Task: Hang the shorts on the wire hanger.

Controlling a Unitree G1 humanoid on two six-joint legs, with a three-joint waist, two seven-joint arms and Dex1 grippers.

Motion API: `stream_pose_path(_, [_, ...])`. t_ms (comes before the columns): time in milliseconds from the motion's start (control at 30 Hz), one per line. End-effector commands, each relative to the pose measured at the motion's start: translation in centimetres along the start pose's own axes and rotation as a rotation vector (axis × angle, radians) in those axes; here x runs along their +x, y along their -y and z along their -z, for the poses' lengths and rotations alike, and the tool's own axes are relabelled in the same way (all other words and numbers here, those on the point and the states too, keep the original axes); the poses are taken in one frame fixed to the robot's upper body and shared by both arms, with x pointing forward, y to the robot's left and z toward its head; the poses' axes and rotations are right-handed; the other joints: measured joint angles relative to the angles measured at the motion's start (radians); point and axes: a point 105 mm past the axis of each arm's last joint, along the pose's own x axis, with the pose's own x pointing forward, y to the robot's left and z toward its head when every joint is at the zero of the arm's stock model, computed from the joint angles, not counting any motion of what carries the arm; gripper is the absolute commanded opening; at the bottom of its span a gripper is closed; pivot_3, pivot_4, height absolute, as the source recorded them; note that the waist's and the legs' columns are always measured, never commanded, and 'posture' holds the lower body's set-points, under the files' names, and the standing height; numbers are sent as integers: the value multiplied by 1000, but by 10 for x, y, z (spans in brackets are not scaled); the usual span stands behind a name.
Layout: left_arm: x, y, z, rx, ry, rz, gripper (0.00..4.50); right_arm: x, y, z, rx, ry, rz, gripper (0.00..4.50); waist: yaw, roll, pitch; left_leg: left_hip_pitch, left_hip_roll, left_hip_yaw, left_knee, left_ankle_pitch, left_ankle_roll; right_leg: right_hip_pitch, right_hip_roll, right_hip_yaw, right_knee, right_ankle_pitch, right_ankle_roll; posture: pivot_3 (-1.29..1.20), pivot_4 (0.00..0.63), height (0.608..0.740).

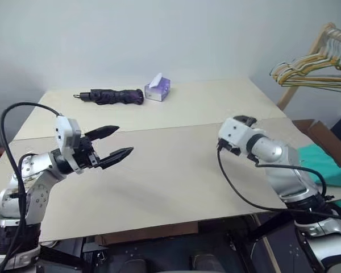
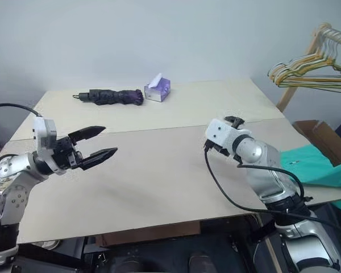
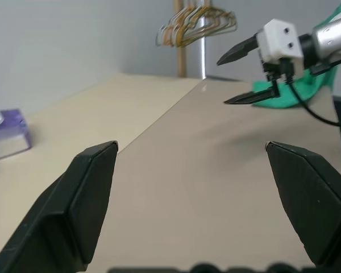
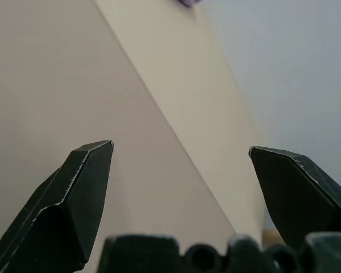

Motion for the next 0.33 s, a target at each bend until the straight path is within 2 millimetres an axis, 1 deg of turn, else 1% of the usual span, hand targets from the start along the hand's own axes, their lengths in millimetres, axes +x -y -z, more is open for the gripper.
stream_pose_path(33, [-1, -3, 1, 51, -53, -30, 4500, -6, 9, -6, -44, 50, -4, 4471, 14, -1, 1, 0, 0, 0, 0, 0, 0, 0, 0, 0, 0, 0, 0, 113, 0, 740])
stream_pose_path(100, [-1, -2, 2, 56, -58, -31, 4500, -5, 5, -6, -50, 53, -16, 4471, 29, -2, 1, 0, 0, 0, 0, 0, 0, 0, 0, 0, 0, 0, 0, 128, 0, 740])
stream_pose_path(333, [1, -2, 2, 39, -68, -43, 4500, 0, -1, -5, -56, 52, -30, 4471, 48, -8, 4, -1, 0, 0, 0, 0, 0, -1, 0, 0, 0, 0, -1, 142, 0, 740])
